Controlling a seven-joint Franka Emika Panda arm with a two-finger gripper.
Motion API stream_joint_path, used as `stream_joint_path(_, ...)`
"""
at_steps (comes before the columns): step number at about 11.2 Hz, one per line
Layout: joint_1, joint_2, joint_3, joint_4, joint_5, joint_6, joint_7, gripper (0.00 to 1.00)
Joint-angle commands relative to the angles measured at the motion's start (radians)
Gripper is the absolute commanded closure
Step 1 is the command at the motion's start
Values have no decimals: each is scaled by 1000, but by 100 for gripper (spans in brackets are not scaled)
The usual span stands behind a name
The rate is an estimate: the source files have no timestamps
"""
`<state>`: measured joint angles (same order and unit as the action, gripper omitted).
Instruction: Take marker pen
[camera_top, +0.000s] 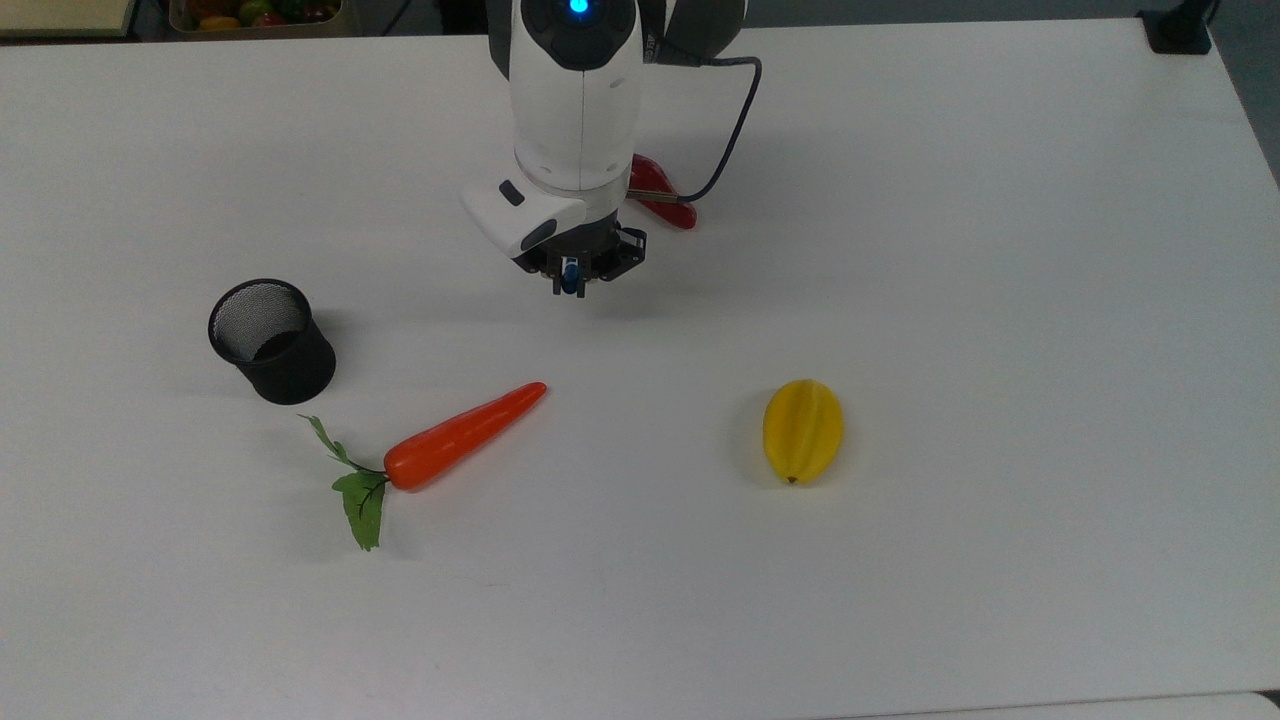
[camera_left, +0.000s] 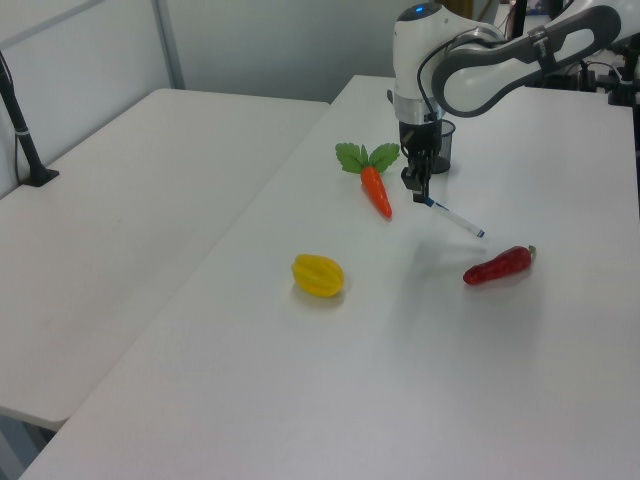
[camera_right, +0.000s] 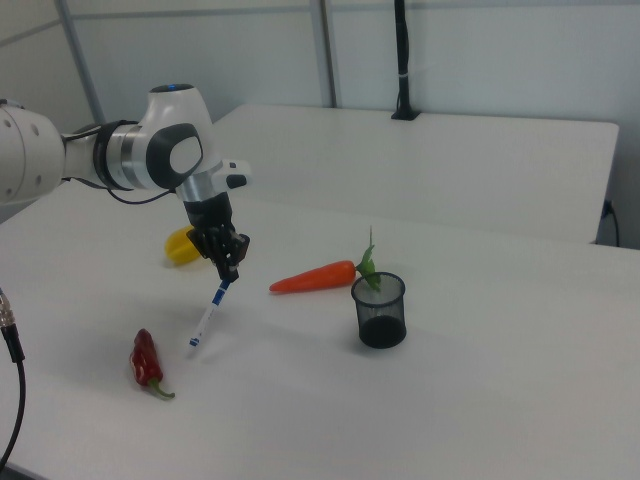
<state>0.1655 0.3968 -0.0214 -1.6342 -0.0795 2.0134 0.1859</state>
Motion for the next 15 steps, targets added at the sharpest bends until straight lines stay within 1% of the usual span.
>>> stream_joint_path(1,5,-1,-5,2,9,18,12,69)
stream_joint_path(2,6,-1,-5,2,9,16,12,12)
stream_joint_path(3,6,-3,-5,4,9,16,17,0)
stream_joint_path(6,11,-19,-6,4,-6,7,15,0)
stream_joint_path(8,6,-71,-6,-1,-8,-14,14,0)
stream_joint_path(10,-15,-155,-6,-4,-11,-135,-38,0)
stream_joint_path(12,-47,-238,-6,-7,-11,-241,-148,0)
stream_joint_path(13,-72,-277,-5,-18,-8,-261,-175,0)
stream_joint_path(14,-101,-332,-2,-48,-5,-268,-195,0)
stream_joint_path(15,-113,-381,0,-79,-3,-284,-215,0)
